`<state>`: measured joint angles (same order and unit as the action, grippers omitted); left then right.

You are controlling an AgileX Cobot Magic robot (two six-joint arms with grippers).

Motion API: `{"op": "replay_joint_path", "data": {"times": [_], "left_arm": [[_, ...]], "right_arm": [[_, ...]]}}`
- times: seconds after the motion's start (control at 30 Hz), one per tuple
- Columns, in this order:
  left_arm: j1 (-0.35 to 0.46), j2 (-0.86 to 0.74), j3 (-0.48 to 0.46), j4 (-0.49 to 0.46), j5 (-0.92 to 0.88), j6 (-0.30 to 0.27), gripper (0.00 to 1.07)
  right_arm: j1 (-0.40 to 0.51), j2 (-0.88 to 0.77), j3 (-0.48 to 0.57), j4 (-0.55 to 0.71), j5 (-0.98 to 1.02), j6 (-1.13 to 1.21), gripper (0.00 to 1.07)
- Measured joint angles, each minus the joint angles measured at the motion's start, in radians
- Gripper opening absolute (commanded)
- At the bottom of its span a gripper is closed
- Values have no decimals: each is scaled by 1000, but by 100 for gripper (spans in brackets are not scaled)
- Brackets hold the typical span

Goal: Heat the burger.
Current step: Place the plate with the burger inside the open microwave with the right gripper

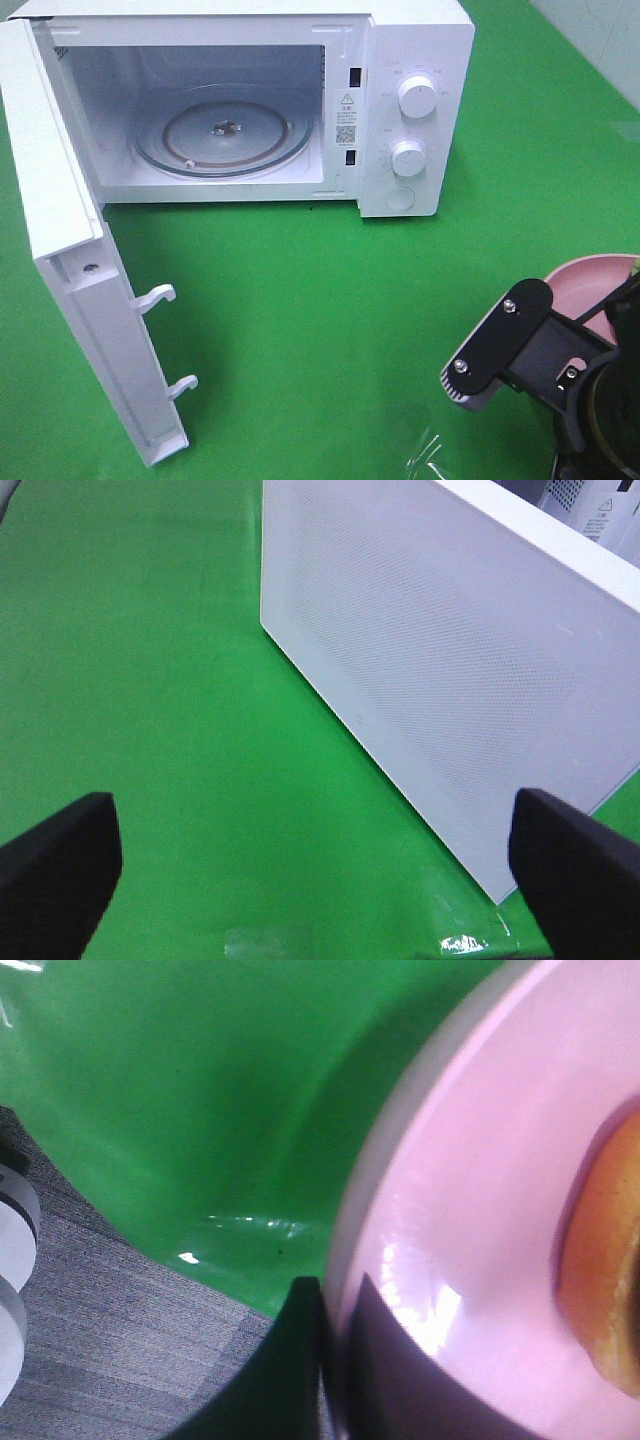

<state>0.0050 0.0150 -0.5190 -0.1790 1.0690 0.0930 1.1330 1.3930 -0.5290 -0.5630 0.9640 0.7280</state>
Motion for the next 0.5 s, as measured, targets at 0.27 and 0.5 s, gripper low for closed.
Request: {"op": "replay_joint_path", "data": {"times": [0.27,0.5], "left_arm": [[0,0,0,0,0,0,98],[0,0,0,0,0,0,98]], "right_arm": [[28,0,0,-20,-1,-31,0],[30,0,0,-99,-6,-116,0]]}}
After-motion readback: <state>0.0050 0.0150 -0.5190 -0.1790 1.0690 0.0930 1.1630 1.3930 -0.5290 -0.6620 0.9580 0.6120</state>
